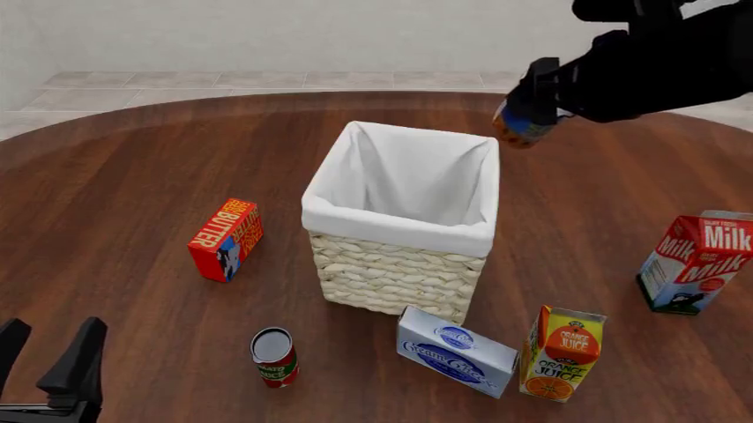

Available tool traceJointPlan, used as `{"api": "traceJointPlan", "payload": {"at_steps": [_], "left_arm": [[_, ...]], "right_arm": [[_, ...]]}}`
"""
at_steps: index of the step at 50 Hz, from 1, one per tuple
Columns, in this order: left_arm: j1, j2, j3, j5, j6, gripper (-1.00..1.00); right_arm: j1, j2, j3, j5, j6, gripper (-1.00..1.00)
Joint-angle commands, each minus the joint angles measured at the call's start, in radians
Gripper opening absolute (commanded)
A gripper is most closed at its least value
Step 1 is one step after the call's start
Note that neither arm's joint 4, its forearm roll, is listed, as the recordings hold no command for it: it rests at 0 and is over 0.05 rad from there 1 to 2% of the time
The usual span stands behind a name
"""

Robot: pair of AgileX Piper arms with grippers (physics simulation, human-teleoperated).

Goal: Pick up the alphabet soup and the tomato sauce, and put them in the basket.

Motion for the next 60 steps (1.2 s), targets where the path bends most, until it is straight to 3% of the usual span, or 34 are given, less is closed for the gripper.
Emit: {"api": "traceJointPlan", "payload": {"at_steps": [1,60], "left_arm": [[0.001,0.0,0.0,0.0,-0.005,1.0],[0.0,0.0,0.0,-0.004,-0.013,1.0]], "right_arm": [[0.032,0.016,-0.003,-0.022,0.024,-1.0],[0.195,0.144,0.049,-0.169,0.073,-1.0]]}}
